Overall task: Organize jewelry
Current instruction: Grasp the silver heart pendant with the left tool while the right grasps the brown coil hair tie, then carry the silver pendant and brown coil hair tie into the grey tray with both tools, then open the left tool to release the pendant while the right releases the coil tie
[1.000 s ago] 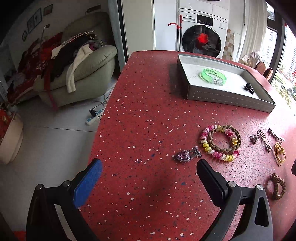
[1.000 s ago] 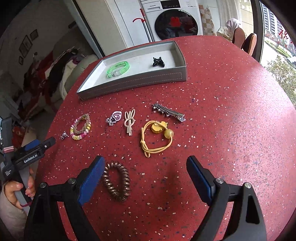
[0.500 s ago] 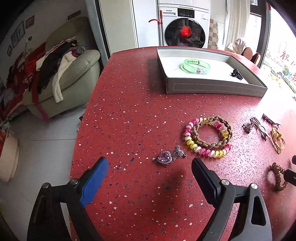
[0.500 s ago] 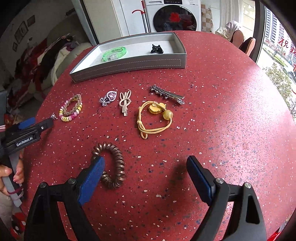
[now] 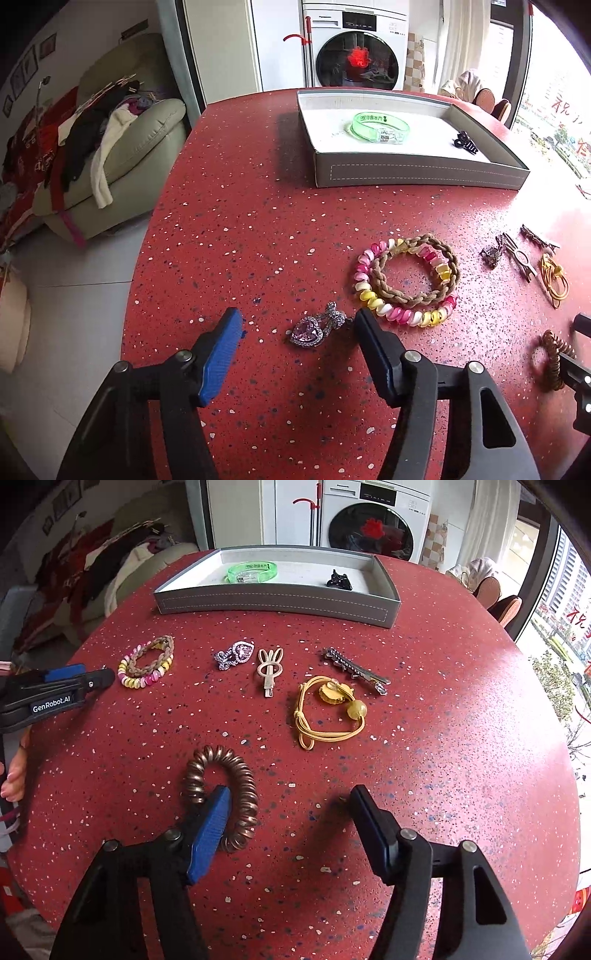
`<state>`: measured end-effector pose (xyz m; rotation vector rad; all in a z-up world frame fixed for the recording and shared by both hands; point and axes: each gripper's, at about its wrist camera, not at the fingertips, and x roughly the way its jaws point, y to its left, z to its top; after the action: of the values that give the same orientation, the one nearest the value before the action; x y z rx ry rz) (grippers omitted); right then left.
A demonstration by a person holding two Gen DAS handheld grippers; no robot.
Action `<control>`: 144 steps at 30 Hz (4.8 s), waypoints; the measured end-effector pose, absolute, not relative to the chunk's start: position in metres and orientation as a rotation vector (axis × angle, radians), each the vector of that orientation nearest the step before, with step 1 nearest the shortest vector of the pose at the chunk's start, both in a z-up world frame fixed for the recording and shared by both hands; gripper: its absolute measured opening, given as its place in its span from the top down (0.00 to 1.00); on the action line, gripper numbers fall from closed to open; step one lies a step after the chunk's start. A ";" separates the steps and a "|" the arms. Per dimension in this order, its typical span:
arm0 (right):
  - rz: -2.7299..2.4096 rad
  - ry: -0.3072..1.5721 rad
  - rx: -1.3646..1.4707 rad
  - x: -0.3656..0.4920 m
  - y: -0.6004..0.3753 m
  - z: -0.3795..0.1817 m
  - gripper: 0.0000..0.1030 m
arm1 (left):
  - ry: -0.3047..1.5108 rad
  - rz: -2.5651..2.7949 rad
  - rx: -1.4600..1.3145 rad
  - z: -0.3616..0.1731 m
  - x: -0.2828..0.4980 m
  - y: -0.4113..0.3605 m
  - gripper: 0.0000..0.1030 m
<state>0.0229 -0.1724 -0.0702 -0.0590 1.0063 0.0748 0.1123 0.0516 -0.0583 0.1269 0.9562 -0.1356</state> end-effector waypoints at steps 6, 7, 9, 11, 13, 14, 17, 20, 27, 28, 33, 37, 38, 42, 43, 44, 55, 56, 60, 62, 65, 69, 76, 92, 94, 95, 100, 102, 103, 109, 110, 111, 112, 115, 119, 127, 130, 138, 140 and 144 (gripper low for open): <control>0.119 1.002 -0.086 0.021 -0.165 -0.068 0.54 | 0.959 -0.180 0.142 -0.056 0.109 0.043 0.53; 0.126 1.001 -0.087 0.020 -0.163 -0.068 0.56 | 0.960 -0.183 0.146 -0.055 0.108 0.042 0.60; 0.137 0.998 -0.086 0.019 -0.161 -0.068 0.67 | 0.962 -0.187 0.146 -0.055 0.107 0.043 0.67; 0.145 0.995 -0.078 0.018 -0.160 -0.067 0.83 | 0.965 -0.187 0.137 -0.055 0.106 0.044 0.69; 0.145 0.994 -0.062 0.018 -0.161 -0.067 0.88 | 0.971 -0.189 0.118 -0.055 0.106 0.047 0.75; 0.146 0.994 -0.048 0.018 -0.161 -0.067 0.88 | 0.974 -0.191 0.104 -0.055 0.106 0.049 0.74; 0.152 0.997 0.015 0.020 -0.170 -0.066 0.88 | 0.971 -0.194 0.079 -0.052 0.104 0.053 0.75; 0.158 0.993 0.081 0.021 -0.179 -0.065 0.88 | 0.962 -0.196 0.071 -0.049 0.101 0.054 0.75; 0.163 0.976 0.174 0.024 -0.198 -0.058 0.88 | 0.940 -0.214 0.044 -0.035 0.096 0.053 0.75; 0.163 0.974 0.182 0.024 -0.199 -0.057 0.88 | 0.936 -0.217 0.040 -0.032 0.096 0.053 0.75; 0.159 0.980 0.194 0.026 -0.203 -0.058 0.88 | 0.916 -0.236 0.032 -0.020 0.096 0.047 0.75; 0.165 1.014 0.188 0.026 -0.204 -0.065 0.88 | 0.909 -0.249 0.039 -0.015 0.094 0.043 0.75; 0.170 1.031 0.183 0.026 -0.203 -0.067 0.88 | 0.908 -0.251 0.041 -0.015 0.094 0.042 0.75; 0.176 1.043 0.138 0.028 -0.199 -0.067 0.88 | 0.904 -0.261 0.044 -0.010 0.093 0.039 0.75; 0.173 1.047 0.119 0.028 -0.197 -0.066 0.88 | 0.904 -0.264 0.042 -0.009 0.092 0.039 0.75; 0.170 1.049 0.097 0.028 -0.194 -0.066 0.88 | 0.903 -0.267 0.040 -0.007 0.092 0.037 0.75; 0.216 0.948 0.169 0.040 -0.207 -0.030 0.89 | 0.870 -0.294 0.037 0.018 0.095 0.025 0.75; 0.222 0.934 0.181 0.044 -0.211 -0.023 0.89 | 0.870 -0.296 0.034 0.020 0.097 0.024 0.75; 0.237 0.880 0.211 0.068 -0.223 0.005 0.89 | 0.856 -0.294 0.024 0.033 0.111 0.019 0.75; 0.240 0.860 0.217 0.083 -0.227 0.016 0.89 | 0.841 -0.288 0.025 0.041 0.119 0.015 0.75; 0.244 0.840 0.235 0.110 -0.233 0.031 0.89 | 0.822 -0.289 0.022 0.053 0.134 0.009 0.75; 0.259 0.837 0.272 0.146 -0.241 0.040 0.89 | 0.818 -0.295 0.018 0.062 0.162 0.000 0.75; 0.258 0.889 0.324 0.208 -0.245 0.024 0.89 | 0.864 -0.286 0.001 0.056 0.224 -0.012 0.75; 0.155 1.038 0.294 0.278 -0.238 -0.059 0.89 | 1.037 -0.266 0.065 -0.032 0.289 -0.040 0.74; 0.128 1.025 0.274 0.280 -0.240 -0.060 0.89 | 1.037 -0.258 0.087 -0.038 0.291 -0.044 0.74; 0.111 1.018 0.260 0.281 -0.241 -0.060 0.89 | 1.035 -0.253 0.100 -0.040 0.292 -0.046 0.74; 0.057 0.987 0.220 0.281 -0.246 -0.057 0.89 | 1.008 -0.207 0.142 -0.047 0.296 -0.053 0.74; 0.055 0.981 0.191 0.279 -0.242 -0.056 0.89 | 0.989 -0.192 0.168 -0.047 0.295 -0.056 0.74; 0.053 0.979 0.181 0.278 -0.241 -0.056 0.88 | 0.980 -0.186 0.183 -0.047 0.295 -0.059 0.74; 0.082 0.972 0.185 0.278 -0.237 -0.053 0.77 | 0.953 -0.162 0.227 -0.047 0.291 -0.062 0.74; 0.094 0.970 0.193 0.277 -0.236 -0.052 0.71 | 0.953 -0.158 0.227 -0.048 0.290 -0.062 0.74; 0.103 0.965 0.200 0.276 -0.235 -0.050 0.64 | 0.951 -0.154 0.225 -0.047 0.289 -0.061 0.74; 0.111 0.957 0.208 0.274 -0.234 -0.048 0.60 | 0.948 -0.151 0.222 -0.047 0.289 -0.061 0.74; 0.132 0.921 0.232 0.268 -0.232 -0.038 0.41 | 0.931 -0.149 0.215 -0.042 0.286 -0.060 0.74; 0.143 0.892 0.250 0.258 -0.231 -0.028 0.37 | 0.910 -0.145 0.217 -0.038 0.282 -0.062 0.74; 0.141 0.871 0.302 0.243 -0.239 -0.019 0.37 | 0.926 -0.150 0.210 -0.043 0.282 -0.060 0.74; 0.142 0.862 0.310 0.238 -0.241 -0.014 0.35 | 0.920 -0.153 0.197 -0.040 0.280 -0.058 0.74; 0.143 0.841 0.325 0.226 -0.236 -0.009 0.31 | 0.887 -0.151 0.173 -0.027 0.275 -0.052 0.74; 0.141 0.836 0.328 0.223 -0.236 -0.008 0.31 | 0.884 -0.157 0.169 -0.024 0.274 -0.052 0.74; 0.140 0.821 0.344 0.217 -0.238 -0.004 0.28 | 0.866 -0.174 0.176 -0.016 0.268 -0.052 0.74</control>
<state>0.2166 -0.2380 -0.0043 0.3438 0.8206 0.1399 0.2680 -0.0520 -0.0165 0.1758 0.8657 -0.1740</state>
